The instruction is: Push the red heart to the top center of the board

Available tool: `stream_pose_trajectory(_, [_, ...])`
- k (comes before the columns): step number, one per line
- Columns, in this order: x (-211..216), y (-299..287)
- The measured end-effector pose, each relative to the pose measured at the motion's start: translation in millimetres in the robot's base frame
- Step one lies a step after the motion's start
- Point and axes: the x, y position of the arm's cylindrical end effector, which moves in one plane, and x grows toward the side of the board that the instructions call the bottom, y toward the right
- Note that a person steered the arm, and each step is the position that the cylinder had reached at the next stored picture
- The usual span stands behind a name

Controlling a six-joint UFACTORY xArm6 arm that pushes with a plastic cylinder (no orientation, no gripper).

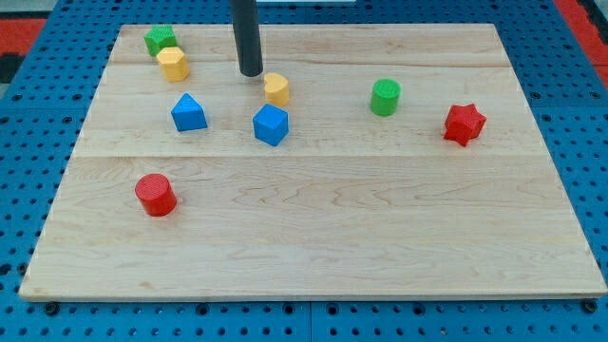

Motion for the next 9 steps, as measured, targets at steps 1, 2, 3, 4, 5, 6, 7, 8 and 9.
stream_pose_trajectory(1, [0,0])
stream_pose_trajectory(2, [-1,-4])
stream_pose_trajectory(3, [-9,-12])
stream_pose_trajectory(4, [-10,-24])
stream_pose_trajectory(5, [0,25])
stream_pose_trajectory(6, [3,73])
stream_pose_trajectory(7, [28,87])
stream_pose_trajectory(8, [110,120])
stream_pose_trajectory(9, [133,171])
